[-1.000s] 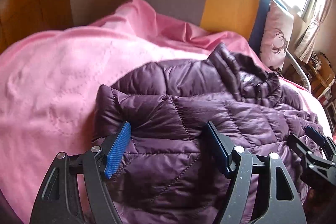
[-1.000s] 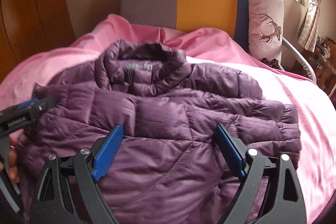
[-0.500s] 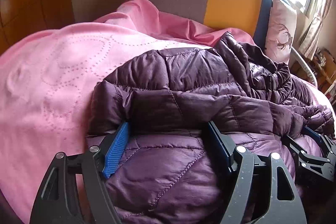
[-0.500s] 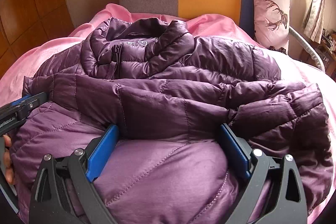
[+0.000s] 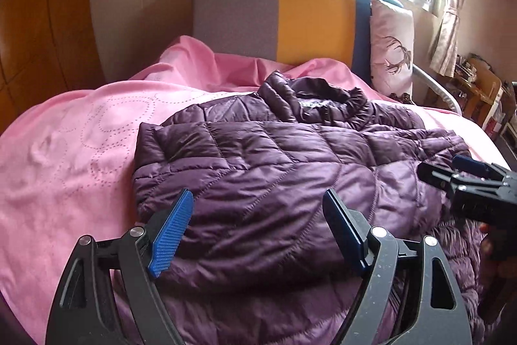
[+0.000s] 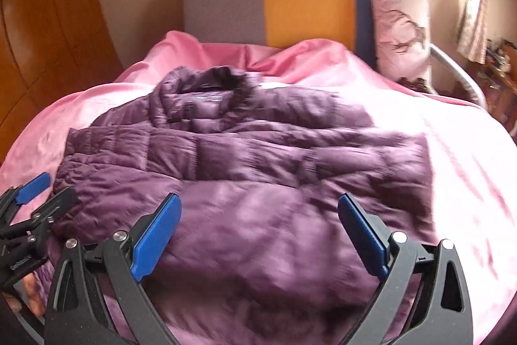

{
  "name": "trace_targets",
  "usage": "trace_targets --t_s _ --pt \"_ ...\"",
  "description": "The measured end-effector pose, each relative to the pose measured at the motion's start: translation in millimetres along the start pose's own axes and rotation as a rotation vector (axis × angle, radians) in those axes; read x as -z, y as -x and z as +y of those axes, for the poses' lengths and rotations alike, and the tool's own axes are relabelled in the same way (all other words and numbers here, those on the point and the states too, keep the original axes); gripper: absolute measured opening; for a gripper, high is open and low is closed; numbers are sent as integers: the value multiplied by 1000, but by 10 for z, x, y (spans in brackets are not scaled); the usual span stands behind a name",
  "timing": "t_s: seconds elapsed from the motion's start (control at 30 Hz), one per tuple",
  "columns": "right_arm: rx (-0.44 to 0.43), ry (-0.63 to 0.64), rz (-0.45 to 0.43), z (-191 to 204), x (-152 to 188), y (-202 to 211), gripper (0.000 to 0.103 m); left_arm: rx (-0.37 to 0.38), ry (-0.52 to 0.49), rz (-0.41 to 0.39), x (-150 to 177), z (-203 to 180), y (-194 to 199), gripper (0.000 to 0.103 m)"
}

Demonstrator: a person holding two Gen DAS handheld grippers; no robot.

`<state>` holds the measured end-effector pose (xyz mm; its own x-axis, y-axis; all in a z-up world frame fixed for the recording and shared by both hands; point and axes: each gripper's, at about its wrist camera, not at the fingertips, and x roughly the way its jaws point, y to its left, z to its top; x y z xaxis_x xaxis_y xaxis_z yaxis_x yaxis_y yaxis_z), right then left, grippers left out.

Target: Fold large clothes

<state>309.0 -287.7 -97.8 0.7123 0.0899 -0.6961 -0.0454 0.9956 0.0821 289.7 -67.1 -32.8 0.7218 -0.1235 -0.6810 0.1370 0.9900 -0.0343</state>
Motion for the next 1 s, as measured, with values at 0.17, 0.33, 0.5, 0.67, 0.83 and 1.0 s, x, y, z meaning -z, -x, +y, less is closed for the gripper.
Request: trace_targets --t_s 0.17,0.33,0.5,0.67,0.83,1.0 --pt "57 -55 24 -258 75 -40 97 11 9 10 72 -27 21 81" --pt "52 -84 38 -410 170 -112 98 4 18 36 141 -10 -51 81" --pt "40 -98 54 -450 246 -204 99 15 34 63 176 24 -142 81" --pt "25 -104 64 -483 283 -263 100 22 43 76 197 38 -204 82" --pt "24 -102 75 -486 300 -324 101 24 44 84 222 45 -257 83" --pt "26 -99 82 -480 300 -377 101 24 41 91 232 52 -313 84"
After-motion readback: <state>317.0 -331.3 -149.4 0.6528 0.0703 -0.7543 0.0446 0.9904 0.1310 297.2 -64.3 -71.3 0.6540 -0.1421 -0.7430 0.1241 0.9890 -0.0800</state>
